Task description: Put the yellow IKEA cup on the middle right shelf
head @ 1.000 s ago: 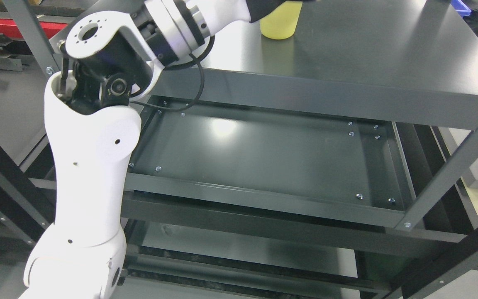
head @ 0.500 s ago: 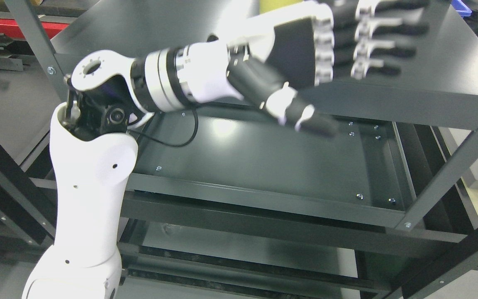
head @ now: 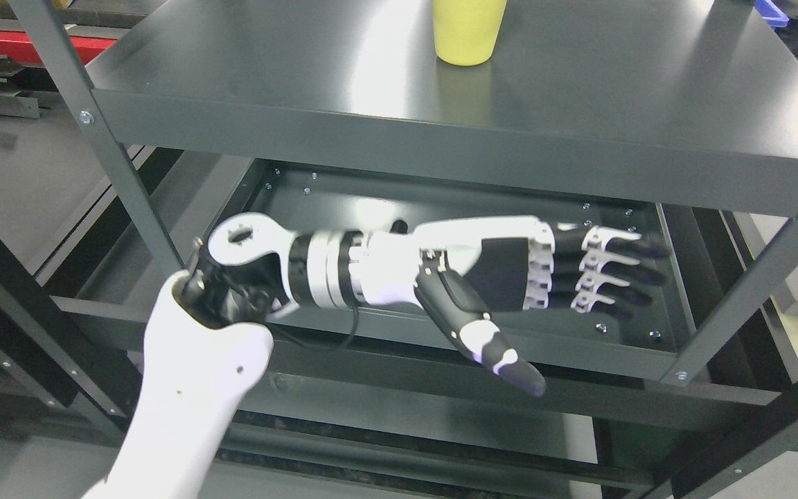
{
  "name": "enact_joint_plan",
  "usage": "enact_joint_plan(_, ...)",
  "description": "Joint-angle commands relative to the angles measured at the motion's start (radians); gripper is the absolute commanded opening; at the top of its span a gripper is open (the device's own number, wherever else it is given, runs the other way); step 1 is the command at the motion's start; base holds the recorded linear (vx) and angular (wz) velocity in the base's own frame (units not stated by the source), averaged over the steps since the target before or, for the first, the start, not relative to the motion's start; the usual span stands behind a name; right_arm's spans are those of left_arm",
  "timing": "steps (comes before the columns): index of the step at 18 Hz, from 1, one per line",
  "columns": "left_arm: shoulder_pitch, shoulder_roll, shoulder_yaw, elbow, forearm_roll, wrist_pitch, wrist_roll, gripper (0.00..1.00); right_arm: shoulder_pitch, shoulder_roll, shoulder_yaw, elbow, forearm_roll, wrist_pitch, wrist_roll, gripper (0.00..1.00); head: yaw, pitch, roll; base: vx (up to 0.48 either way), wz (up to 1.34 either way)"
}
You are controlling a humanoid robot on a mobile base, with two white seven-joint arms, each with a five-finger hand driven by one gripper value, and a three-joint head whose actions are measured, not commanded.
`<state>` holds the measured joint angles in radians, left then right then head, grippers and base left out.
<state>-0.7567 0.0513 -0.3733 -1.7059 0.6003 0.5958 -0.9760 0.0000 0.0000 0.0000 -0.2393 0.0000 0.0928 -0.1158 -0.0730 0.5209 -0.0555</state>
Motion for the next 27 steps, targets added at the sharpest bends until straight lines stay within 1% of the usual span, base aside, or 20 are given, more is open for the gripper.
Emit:
enact_joint_plan(1, 0.174, -0.034, -0.128, 0.28, -0.281, -0.285, 0.141, 0.99, 0.014, -0.017, 0.017, 0.0, -0.025, 0.001, -0.001, 0.99, 0.0, 0.0, 0.0, 0.0, 0.0)
enact_joint_plan(3, 0.177, -0.034, -0.101, 0.417, -0.347, -0.469, 0.323, 0.99, 0.014, -0.017, 0.017, 0.0, -0.025, 0.001, -0.001, 0.99, 0.0, 0.0, 0.0, 0.0, 0.0)
enact_joint_plan(4, 0.178, -0.034, -0.092, 0.487, -0.367, -0.567, 0.468, 0.99, 0.014, -0.017, 0.017, 0.0, -0.025, 0.001, -0.001, 0.99, 0.0, 0.0, 0.0, 0.0, 0.0)
enact_joint_plan(5, 0.183, -0.034, -0.087, 0.512, -0.379, -0.611, 0.582, 0.99, 0.014, -0.017, 0.017, 0.0, -0.025, 0.001, -0.001, 0.99, 0.0, 0.0, 0.0, 0.0, 0.0)
enact_joint_plan(6, 0.195, -0.034, -0.066, 0.516, -0.384, -0.628, 0.756, 0.99, 0.014, -0.017, 0.017, 0.0, -0.025, 0.001, -0.001, 0.99, 0.0, 0.0, 0.0, 0.0, 0.0)
enact_joint_plan(8, 0.204, -0.034, -0.033, 0.513, -0.384, -0.633, 0.958, 0.99, 0.014, -0.017, 0.017, 0.0, -0.025, 0.001, -0.001, 0.99, 0.0, 0.0, 0.0, 0.0, 0.0)
enact_joint_plan(9, 0.208, -0.034, -0.021, 0.508, -0.384, -0.634, 1.018, 0.99, 0.014, -0.017, 0.017, 0.0, -0.025, 0.001, -0.001, 0.99, 0.0, 0.0, 0.0, 0.0, 0.0)
enact_joint_plan(10, 0.217, -0.034, -0.018, 0.497, -0.384, -0.648, 1.045, 0.99, 0.014, -0.017, 0.017, 0.0, -0.025, 0.001, -0.001, 0.99, 0.0, 0.0, 0.0, 0.0, 0.0)
enact_joint_plan(12, 0.269, -0.034, -0.019, 0.462, -0.392, -0.694, 1.048, 0.99, 0.014, -0.017, 0.017, 0.0, -0.025, 0.001, -0.001, 0.99, 0.0, 0.0, 0.0, 0.0, 0.0)
enact_joint_plan(14, 0.312, -0.034, -0.018, 0.418, -0.404, -0.697, 1.047, 0.99, 0.014, -0.017, 0.017, 0.0, -0.025, 0.001, -0.001, 0.99, 0.0, 0.0, 0.0, 0.0, 0.0)
enact_joint_plan(22, 0.293, -0.034, -0.006, 0.365, -0.402, -0.686, 1.034, 0.99, 0.014, -0.017, 0.017, 0.0, -0.025, 0.001, -0.001, 0.99, 0.0, 0.0, 0.0, 0.0, 0.0)
enact_joint_plan(23, 0.295, -0.034, 0.004, 0.336, -0.402, -0.674, 1.03, 0.99, 0.014, -0.017, 0.017, 0.0, -0.025, 0.001, -0.001, 0.99, 0.0, 0.0, 0.0, 0.0, 0.0)
enact_joint_plan(25, 0.298, -0.034, 0.034, 0.238, -0.402, -0.615, 1.03, 0.99, 0.014, -0.017, 0.017, 0.0, -0.025, 0.001, -0.001, 0.99, 0.0, 0.0, 0.0, 0.0, 0.0)
enact_joint_plan(27, 0.313, -0.034, 0.04, 0.169, -0.402, -0.564, 1.03, 0.99, 0.014, -0.017, 0.017, 0.0, -0.025, 0.001, -0.001, 0.99, 0.0, 0.0, 0.0, 0.0, 0.0)
